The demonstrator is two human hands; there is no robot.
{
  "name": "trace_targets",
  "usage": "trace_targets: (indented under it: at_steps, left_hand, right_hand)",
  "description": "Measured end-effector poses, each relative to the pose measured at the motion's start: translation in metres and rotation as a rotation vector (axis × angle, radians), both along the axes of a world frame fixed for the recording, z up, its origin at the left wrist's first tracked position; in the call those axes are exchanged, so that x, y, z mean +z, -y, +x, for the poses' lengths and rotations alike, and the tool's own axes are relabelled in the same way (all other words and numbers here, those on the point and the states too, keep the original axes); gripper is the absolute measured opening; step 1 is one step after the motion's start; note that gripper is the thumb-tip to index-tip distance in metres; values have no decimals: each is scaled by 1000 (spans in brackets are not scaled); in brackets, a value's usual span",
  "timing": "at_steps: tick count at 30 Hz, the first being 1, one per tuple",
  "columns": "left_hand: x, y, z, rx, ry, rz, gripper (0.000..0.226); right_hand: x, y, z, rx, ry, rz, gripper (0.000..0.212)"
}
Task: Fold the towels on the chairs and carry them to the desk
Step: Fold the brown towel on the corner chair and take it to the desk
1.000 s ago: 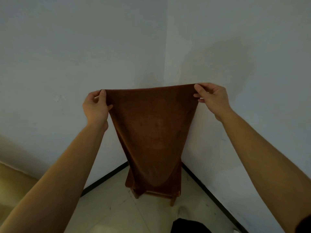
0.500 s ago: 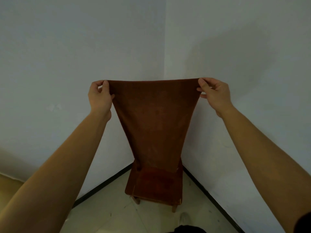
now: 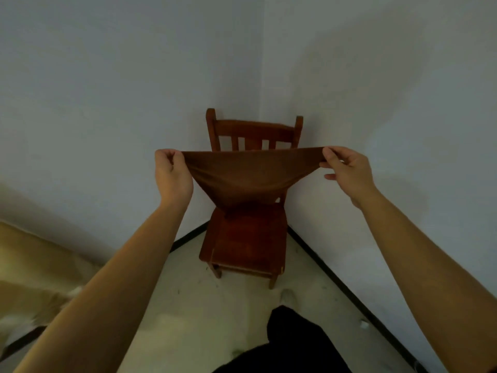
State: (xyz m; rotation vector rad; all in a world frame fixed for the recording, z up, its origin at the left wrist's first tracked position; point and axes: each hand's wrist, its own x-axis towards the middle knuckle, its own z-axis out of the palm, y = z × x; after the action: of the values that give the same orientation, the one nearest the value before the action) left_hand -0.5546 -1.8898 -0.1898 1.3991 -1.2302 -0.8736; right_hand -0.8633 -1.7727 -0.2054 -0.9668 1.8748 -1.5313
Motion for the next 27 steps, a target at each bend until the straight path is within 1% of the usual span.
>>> trace_targets:
  at_steps: [4, 7, 10, 12, 16, 21, 23, 27]
  left_hand:
    - [-69, -41, 14, 32, 77, 127, 17]
    - [-121, -66, 19, 60, 149, 231, 19]
    - [-162, -91, 27, 58, 205, 327, 22]
    - [-191, -105, 31, 55, 278, 409, 24]
    - [-221, -123, 33, 64, 366, 499, 24]
    - [-250, -119, 32, 68, 392, 636, 19]
    - [-257, -106, 27, 76, 404, 662, 17]
    - [-271, -69, 19, 71, 429, 694, 12]
  right_hand:
    - [-68, -41, 16, 31, 39, 155, 22]
    - [-115, -67, 24, 53, 80, 268, 19]
    - [-153, -89, 27, 62, 114, 380, 20]
    - [-183, -99, 28, 77, 127, 467, 22]
    - [-212, -112, 29, 90, 152, 568, 27]
    - [-238, -104, 24, 131, 168, 644, 31]
    - [-248, -87, 18, 164, 170, 668, 31]
    - [-270, -47, 6, 230, 106, 709, 28]
